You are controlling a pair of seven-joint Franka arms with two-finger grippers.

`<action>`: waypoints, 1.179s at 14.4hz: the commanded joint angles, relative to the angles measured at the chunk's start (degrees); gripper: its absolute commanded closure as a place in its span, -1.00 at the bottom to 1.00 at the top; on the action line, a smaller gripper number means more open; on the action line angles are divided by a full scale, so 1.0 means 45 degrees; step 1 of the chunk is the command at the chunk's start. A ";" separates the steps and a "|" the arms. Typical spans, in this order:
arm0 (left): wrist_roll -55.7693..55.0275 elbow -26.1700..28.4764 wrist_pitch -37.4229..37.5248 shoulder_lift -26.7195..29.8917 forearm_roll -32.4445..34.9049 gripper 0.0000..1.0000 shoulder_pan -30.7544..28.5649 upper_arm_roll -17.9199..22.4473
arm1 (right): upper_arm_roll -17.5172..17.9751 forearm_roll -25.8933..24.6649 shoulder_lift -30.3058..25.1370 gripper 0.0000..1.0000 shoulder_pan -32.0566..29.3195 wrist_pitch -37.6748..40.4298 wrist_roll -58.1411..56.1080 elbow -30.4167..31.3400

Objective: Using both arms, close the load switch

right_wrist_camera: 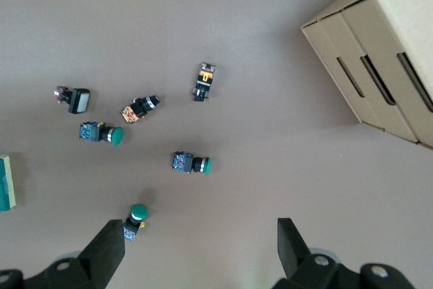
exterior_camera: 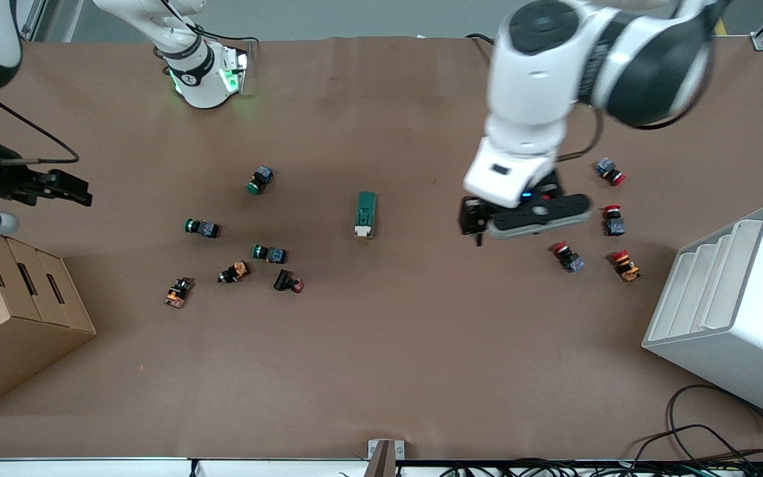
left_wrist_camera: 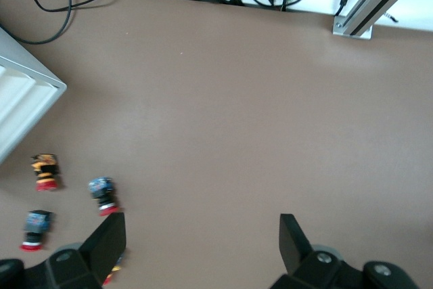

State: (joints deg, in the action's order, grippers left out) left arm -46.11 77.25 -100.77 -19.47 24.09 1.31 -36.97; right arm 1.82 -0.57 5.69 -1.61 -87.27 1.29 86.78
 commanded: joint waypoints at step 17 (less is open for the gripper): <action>0.9563 0.2148 0.3135 0.4795 -0.5489 -1.00 0.0373 0.7278 | -0.0171 0.0850 0.0378 -1.00 0.0377 0.1268 0.0261 -0.0906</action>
State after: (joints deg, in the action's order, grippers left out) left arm -4.54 84.53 -87.46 -0.42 1.25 3.94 -4.44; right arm 1.43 1.91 7.74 -0.28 -82.29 1.87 82.97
